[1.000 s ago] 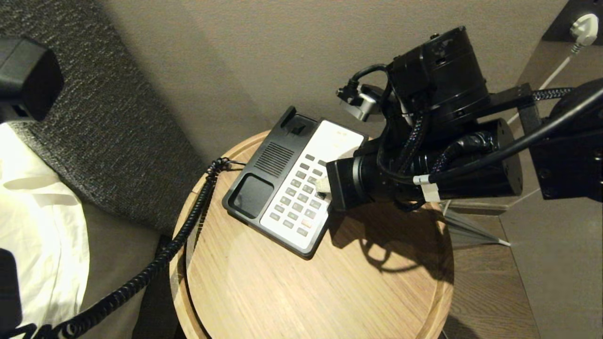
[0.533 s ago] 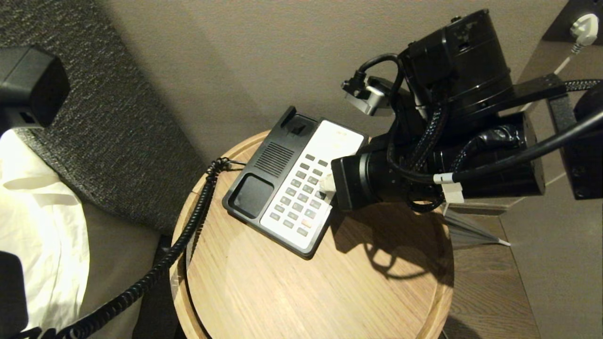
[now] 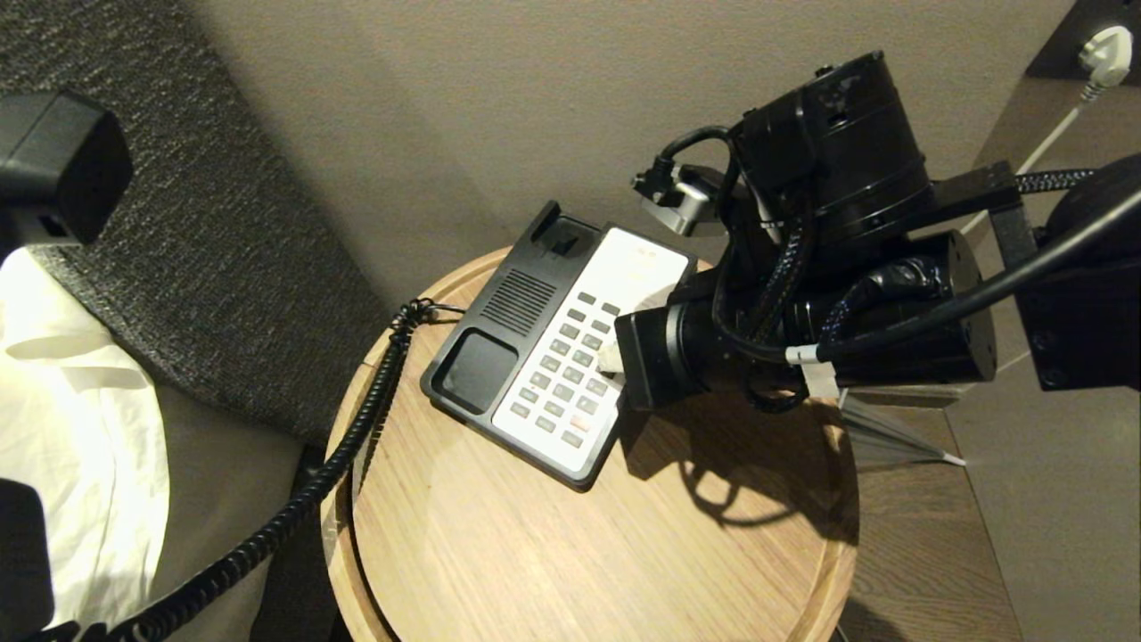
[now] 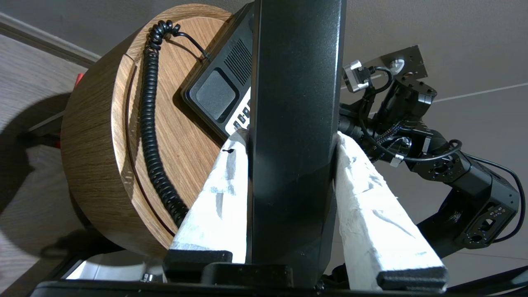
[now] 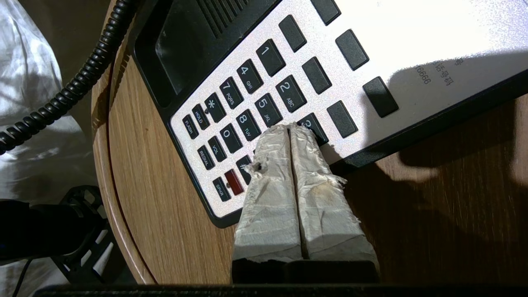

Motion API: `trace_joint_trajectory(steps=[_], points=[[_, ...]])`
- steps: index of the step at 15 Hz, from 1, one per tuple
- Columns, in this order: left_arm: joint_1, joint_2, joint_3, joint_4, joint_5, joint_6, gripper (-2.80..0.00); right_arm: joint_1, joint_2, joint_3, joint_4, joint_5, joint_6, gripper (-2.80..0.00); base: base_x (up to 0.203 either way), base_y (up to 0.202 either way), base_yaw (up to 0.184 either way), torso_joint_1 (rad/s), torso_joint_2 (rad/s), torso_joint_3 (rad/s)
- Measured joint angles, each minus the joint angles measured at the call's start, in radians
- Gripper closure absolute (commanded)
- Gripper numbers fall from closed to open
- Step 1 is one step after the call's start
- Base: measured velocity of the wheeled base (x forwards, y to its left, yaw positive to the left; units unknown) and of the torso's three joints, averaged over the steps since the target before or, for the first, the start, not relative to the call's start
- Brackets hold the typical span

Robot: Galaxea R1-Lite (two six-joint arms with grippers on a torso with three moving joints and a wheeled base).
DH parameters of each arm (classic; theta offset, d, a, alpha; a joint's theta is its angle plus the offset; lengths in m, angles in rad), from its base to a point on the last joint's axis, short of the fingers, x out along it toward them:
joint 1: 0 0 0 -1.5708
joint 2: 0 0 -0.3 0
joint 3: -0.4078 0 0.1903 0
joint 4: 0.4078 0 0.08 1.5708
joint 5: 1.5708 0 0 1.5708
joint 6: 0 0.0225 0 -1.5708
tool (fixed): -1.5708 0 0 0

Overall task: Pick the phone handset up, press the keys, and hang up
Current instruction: Dial the number

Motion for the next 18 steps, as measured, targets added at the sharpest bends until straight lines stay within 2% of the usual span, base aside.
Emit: trace_joint_trajectory(steps=[13, 18], points=[[0.0, -0.007, 0.013, -0.001, 0.0, 0.001, 0.0, -0.002, 0.009, 0.005, 0.001, -0.024, 0.001, 0.0, 0.0, 0.0, 0.0, 0.0, 0.0, 0.0], [0.0, -0.008, 0.021, -0.001, 0.0, 0.002, 0.0, 0.029, -0.01, -0.024, 0.017, -0.014, 0.009, 0.0, 0.0, 0.0, 0.0, 0.0, 0.0, 0.0]])
